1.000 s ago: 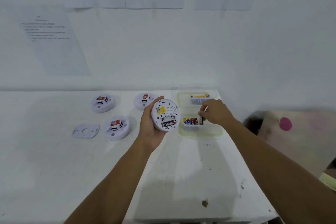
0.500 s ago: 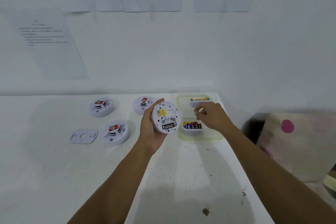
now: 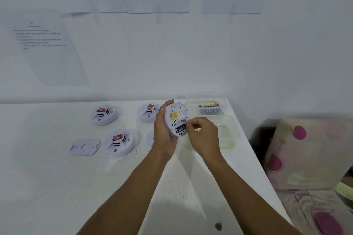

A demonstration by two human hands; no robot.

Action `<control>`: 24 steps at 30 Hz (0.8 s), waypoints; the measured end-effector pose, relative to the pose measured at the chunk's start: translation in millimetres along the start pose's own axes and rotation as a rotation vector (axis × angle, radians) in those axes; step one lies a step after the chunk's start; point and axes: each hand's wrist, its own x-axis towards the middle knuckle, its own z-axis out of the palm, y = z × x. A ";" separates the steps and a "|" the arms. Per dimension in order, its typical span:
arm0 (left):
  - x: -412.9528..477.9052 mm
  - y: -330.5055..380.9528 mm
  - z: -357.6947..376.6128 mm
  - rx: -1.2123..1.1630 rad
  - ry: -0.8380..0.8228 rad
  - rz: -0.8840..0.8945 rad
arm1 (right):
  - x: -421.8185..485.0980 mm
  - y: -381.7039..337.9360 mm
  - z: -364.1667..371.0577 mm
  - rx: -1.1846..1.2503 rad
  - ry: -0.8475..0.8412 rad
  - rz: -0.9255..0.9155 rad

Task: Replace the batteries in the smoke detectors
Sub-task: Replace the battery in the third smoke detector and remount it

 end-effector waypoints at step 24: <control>10.3 -9.0 10.3 0.098 -0.028 0.015 | 13.0 -4.7 -22.0 0.217 0.025 -0.027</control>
